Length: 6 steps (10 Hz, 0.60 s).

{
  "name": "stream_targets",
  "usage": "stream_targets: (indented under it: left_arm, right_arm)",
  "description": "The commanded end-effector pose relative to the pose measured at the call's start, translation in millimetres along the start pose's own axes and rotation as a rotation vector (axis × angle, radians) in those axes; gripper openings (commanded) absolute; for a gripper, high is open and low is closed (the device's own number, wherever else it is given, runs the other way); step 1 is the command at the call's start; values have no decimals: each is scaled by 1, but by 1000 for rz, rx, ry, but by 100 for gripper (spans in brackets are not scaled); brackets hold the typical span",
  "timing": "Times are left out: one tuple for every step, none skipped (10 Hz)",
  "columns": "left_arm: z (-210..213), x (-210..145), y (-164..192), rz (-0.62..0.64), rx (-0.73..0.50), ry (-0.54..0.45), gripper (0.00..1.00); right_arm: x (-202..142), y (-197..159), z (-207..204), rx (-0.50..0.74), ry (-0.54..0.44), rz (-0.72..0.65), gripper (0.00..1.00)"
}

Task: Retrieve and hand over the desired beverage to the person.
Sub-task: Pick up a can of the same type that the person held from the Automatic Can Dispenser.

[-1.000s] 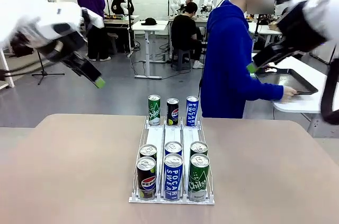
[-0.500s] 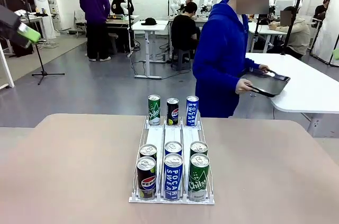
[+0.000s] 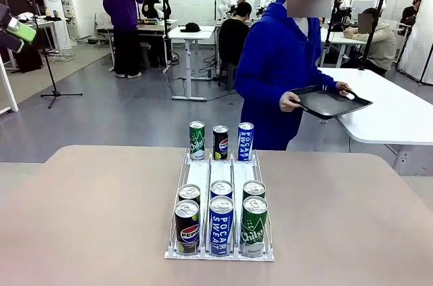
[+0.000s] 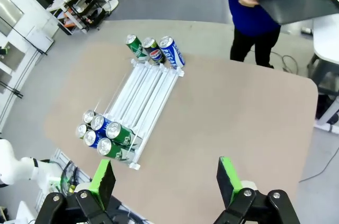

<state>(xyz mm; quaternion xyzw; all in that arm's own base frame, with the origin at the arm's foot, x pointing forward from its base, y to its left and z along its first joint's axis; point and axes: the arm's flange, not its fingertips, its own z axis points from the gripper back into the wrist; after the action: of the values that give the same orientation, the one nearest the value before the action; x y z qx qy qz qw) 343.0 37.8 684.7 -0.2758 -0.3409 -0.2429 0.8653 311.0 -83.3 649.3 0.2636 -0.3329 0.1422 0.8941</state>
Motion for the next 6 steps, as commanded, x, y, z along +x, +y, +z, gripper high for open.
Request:
stream_targets:
  left_arm:
    - [0, 2, -1, -12, -12, -6, 100]
    - [0, 2, -1, -12, -12, -6, 100]
    - [0, 2, -1, -12, -12, -6, 100]
    - [0, 2, -1, -12, -12, -6, 100]
    - [0, 2, -1, -12, -12, -6, 100]
    - [0, 2, -1, -12, -12, -6, 100]
  right_arm:
    - [0, -2, -2, 27, -2, -1, 100]
    - [0, -2, -2, 27, -2, -1, 100]
    - [0, -2, -2, 27, -2, -1, 100]
    - [0, -2, -2, 27, -2, -1, 100]
    - [0, -2, -2, 27, -2, -1, 100]
    - [0, -2, -2, 27, -2, -1, 100]
